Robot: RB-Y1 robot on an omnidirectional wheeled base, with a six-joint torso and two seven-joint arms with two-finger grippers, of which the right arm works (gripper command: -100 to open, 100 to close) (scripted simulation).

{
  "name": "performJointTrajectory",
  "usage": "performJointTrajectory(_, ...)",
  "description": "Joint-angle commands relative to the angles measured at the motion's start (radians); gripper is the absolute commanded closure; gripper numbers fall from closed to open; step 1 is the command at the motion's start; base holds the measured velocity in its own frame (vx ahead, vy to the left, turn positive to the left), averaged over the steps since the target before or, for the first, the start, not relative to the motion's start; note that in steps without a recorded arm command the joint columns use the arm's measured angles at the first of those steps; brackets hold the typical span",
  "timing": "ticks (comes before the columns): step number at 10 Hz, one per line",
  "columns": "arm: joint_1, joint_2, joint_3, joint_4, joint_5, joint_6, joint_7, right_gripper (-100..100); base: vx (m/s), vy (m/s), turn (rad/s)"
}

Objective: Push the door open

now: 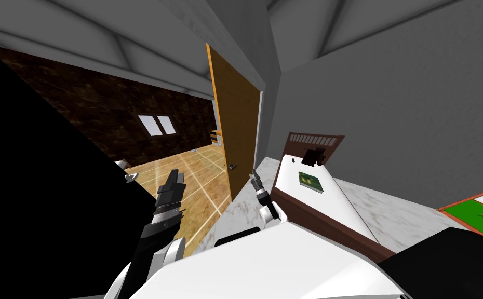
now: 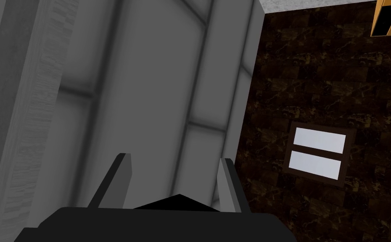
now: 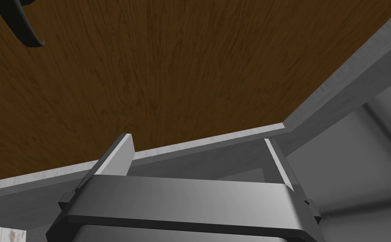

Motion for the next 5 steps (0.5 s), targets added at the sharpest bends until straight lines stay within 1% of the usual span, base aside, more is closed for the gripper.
performJointTrajectory(1, -0.021, 0.003, 0.006, 0.050, 0.010, -0.008, -0.004, -100, 0.061, -0.052, 0.043)
performJointTrajectory(2, -0.037, 0.004, 0.010, 0.073, 0.019, -0.014, -0.010, -100, 0.075, -0.064, 0.085)
performJointTrajectory(3, -0.037, 0.004, 0.010, 0.088, 0.019, -0.014, -0.010, -100, 0.046, -0.043, 0.040)
performJointTrajectory(4, -0.054, 0.005, 0.015, 0.127, 0.027, -0.019, -0.015, -100, 0.037, -0.046, 0.044)
performJointTrajectory(5, -0.070, 0.006, 0.019, 0.159, 0.035, -0.025, -0.020, -100, 0.073, -0.044, 0.097)
